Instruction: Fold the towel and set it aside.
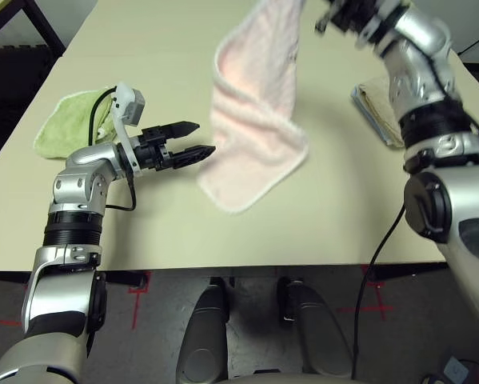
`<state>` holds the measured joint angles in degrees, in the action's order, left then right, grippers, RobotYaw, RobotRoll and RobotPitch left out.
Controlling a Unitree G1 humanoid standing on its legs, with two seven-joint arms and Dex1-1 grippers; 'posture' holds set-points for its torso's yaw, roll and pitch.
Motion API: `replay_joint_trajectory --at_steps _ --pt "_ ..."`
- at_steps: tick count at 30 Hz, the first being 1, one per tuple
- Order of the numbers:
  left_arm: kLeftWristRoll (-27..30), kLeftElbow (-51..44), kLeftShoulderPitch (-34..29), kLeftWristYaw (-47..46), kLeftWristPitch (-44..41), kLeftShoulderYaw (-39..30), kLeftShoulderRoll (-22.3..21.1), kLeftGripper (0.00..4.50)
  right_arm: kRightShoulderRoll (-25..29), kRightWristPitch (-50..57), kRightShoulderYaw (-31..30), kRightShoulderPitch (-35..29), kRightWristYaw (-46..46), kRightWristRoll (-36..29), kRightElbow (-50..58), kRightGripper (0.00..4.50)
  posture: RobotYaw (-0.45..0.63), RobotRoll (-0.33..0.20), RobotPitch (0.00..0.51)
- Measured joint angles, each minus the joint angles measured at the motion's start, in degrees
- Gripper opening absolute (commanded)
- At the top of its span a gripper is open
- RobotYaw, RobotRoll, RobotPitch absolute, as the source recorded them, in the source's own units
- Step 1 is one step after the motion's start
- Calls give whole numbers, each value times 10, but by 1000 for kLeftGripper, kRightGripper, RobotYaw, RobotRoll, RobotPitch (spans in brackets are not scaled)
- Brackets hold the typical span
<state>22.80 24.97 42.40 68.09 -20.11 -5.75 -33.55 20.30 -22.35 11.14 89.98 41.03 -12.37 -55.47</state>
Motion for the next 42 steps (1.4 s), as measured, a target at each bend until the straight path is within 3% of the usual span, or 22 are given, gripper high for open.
replay_joint_trajectory --at_steps 5,14,21,27,31,35,42 --pt "13 3 28 -40 -18 -16 27 4500 -5 -4 8 -27 2 -5 -22 28 6 0 206" --pt "29 -17 45 -103 -66 -23 61 4500 -6 7 -7 -17 -12 16 -31 28 14 0 212" --pt "41 -118 93 -270 -162 -30 141 4500 -41 63 -35 -50 -26 31 -29 28 34 0 214" --pt "79 -204 155 -453 -296 -62 240 4500 -61 93 -43 -53 -47 37 -25 28 57 0 214" --pt "88 -221 186 -543 -334 -87 276 4500 -62 100 -42 -53 -54 36 -25 28 56 0 214" --pt "81 -221 191 -581 -348 -75 283 4500 -62 102 -41 -53 -63 36 -25 28 55 0 212" --pt "-5 -133 193 -612 -278 -21 278 4500 -61 112 -33 -47 -72 25 -22 28 45 0 215"
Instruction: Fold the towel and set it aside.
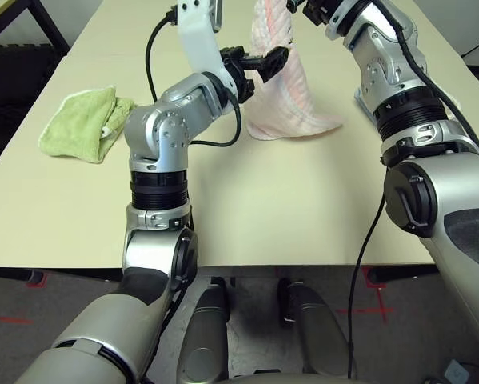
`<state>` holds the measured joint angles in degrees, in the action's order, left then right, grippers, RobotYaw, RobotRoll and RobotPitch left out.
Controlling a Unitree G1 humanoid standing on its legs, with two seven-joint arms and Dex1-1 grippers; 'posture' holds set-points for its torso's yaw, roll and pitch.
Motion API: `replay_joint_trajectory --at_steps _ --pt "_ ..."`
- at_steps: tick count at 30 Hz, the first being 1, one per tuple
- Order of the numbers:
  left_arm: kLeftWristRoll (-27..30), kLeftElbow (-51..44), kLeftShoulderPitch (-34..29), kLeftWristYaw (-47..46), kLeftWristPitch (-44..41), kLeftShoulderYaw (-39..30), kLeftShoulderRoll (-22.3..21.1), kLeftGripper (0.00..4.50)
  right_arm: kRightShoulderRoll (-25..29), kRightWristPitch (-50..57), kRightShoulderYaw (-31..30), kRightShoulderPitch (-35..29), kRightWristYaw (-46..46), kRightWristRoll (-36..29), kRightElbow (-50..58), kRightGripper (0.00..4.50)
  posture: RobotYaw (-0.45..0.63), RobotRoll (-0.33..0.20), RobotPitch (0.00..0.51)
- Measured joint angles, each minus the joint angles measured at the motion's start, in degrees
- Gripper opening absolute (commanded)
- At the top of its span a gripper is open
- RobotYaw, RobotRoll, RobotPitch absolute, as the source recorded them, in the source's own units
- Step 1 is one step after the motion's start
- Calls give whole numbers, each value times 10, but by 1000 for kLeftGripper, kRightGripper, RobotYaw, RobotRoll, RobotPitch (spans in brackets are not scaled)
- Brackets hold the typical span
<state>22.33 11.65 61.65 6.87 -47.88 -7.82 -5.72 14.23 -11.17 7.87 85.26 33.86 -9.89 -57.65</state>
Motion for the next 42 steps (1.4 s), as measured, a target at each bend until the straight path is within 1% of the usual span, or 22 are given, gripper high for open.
replay_joint_trajectory --at_steps 6,11,14,16,19,23,26,29,33,35,38,42 --pt "-34 52 13 -23 42 2 10 4500 2 6 0 0 -4 -2 10 28 42 0 213" --pt "-67 92 13 -38 72 4 -7 4500 11 9 0 0 -11 -3 13 28 42 0 212" --pt "-72 98 12 -28 83 1 -33 4500 22 9 0 0 -14 -2 13 28 43 0 210" --pt "-73 97 8 -7 88 2 -57 4500 33 9 0 0 -17 -2 12 28 42 0 211" --pt "-82 102 -10 38 100 14 -108 4500 55 6 0 0 -17 -1 3 28 42 0 210" --pt "-108 153 -25 94 135 31 -173 4500 73 0 3 0 -17 -1 -8 28 40 0 207" --pt "-130 186 -29 136 173 47 -202 4500 72 -4 5 0 -17 -2 -8 28 42 0 205" --pt "-127 181 -32 172 176 47 -198 4500 62 -4 5 0 -16 -3 -7 28 48 0 204" --pt "-91 108 -34 199 133 46 -154 4500 41 -4 4 0 -11 -3 -7 28 53 0 203" --pt "-83 68 -36 202 110 50 -140 4500 37 -4 4 0 -11 -3 -7 28 54 0 203" --pt "-80 35 -46 202 85 54 -136 4500 37 -4 5 3 -11 -3 -7 28 49 0 204" --pt "-84 15 -89 201 60 71 -135 4500 42 -7 12 24 -13 -3 -10 28 54 0 206"
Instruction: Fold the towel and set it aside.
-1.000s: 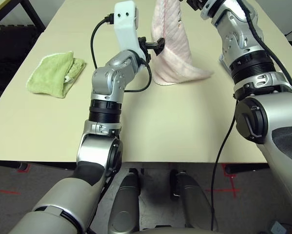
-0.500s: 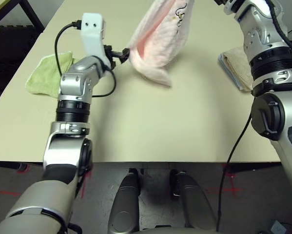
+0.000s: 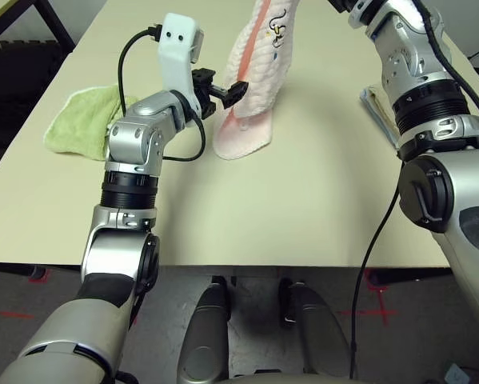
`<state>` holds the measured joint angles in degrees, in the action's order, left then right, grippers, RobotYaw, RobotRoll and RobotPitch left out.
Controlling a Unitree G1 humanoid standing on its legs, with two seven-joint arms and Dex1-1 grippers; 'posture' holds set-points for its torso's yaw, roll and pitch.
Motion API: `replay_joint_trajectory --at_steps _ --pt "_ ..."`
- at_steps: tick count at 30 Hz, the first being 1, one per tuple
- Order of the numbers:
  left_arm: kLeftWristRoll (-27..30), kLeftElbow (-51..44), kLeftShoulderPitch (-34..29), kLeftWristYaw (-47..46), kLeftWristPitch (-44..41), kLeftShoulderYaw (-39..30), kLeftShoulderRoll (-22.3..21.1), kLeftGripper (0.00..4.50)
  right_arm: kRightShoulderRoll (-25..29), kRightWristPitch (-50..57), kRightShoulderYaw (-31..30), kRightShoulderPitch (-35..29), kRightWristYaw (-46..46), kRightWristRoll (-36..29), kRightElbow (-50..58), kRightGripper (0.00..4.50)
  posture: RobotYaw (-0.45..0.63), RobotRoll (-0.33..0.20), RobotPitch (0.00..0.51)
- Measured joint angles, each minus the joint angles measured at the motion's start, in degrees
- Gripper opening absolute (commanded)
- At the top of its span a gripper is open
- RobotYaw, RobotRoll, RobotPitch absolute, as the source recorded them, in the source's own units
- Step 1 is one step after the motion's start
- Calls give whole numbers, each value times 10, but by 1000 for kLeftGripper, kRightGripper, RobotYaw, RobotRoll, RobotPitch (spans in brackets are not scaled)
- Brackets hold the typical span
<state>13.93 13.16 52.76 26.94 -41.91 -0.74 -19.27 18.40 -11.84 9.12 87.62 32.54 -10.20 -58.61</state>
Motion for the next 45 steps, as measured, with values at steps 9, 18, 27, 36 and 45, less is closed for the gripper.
replay_joint_trajectory --at_steps 9,18,27,36,45 --pt "-51 78 -4 -48 69 10 14 4500 4 -7 6 18 -3 0 -16 28 47 0 208" --pt "-97 166 2 -36 151 20 -27 4500 41 -18 16 35 -21 0 -38 28 43 0 208" --pt "-113 174 1 2 181 19 -89 4500 47 -23 18 35 -26 2 -49 28 47 0 205" --pt "-34 119 -24 161 72 9 -118 4500 37 -25 18 26 -27 2 -51 28 55 0 213" --pt "18 45 -39 212 -46 6 -141 4500 30 -24 18 17 -23 1 -51 28 54 0 213"
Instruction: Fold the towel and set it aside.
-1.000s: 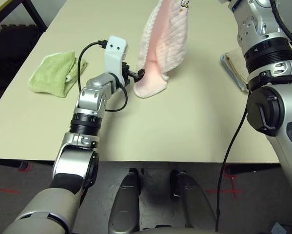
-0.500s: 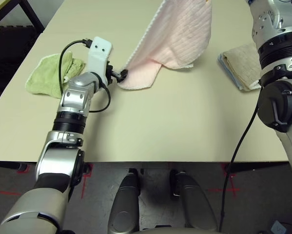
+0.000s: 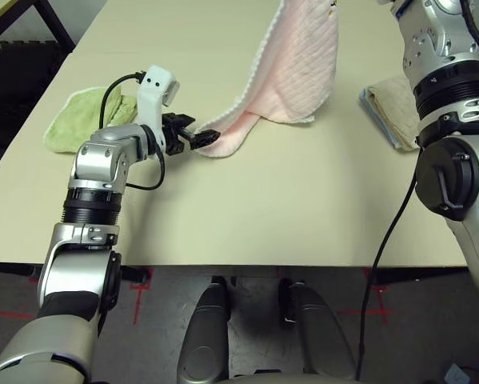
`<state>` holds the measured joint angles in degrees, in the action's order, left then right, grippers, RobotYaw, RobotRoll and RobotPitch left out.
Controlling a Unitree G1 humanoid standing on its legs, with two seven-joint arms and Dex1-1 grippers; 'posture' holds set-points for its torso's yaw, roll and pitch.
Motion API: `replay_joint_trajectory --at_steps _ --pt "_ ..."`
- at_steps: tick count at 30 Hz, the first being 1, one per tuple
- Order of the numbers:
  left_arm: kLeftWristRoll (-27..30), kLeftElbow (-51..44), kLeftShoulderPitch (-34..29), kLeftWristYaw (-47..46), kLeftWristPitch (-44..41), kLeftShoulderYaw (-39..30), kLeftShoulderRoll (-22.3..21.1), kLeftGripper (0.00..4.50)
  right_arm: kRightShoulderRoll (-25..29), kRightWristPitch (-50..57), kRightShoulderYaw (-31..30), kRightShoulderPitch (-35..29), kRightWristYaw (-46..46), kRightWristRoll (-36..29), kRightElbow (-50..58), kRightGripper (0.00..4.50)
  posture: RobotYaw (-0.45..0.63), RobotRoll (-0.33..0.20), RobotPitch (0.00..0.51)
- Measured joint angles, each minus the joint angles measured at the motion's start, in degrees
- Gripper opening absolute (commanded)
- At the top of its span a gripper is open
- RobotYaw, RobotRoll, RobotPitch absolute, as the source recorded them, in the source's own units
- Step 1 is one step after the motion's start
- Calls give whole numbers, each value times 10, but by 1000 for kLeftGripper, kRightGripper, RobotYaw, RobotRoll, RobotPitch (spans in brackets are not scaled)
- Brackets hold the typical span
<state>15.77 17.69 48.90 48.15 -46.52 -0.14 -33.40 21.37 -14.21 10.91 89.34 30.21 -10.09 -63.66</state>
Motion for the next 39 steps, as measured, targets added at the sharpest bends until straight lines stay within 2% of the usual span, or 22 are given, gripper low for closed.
replay_joint_trajectory --at_steps 5,10,15,17,19,28,35,37,39 --pt "16 -62 -16 15 -47 1 -32 4500 -6 0 0 -1 4 0 1 28 62 0 210" --pt "17 -75 -44 5 -69 1 -40 4500 -10 1 0 -2 5 0 1 28 61 0 209" --pt "23 -88 -45 6 -84 -3 -60 4500 -11 3 0 -2 6 0 3 28 59 0 206" --pt "24 -87 -45 3 -87 -5 -58 4125 -11 3 0 -3 6 0 3 0 59 0 206" --pt "25 -80 -45 -4 -88 -10 -52 3538 -12 3 0 -4 6 0 3 0 59 0 206" --pt "36 -49 -24 -6 -91 -10 -30 43 -11 4 0 -5 7 0 4 0 44 0 204" --pt "36 -16 -18 12 -88 -6 -39 14 -2 4 0 -12 6 0 4 0 38 0 211" --pt "24 2 -11 28 -58 9 -63 14 6 5 0 -21 5 1 6 0 39 0 212" --pt "3 69 36 25 -9 11 -82 14 23 13 0 -45 6 1 17 0 45 0 213"
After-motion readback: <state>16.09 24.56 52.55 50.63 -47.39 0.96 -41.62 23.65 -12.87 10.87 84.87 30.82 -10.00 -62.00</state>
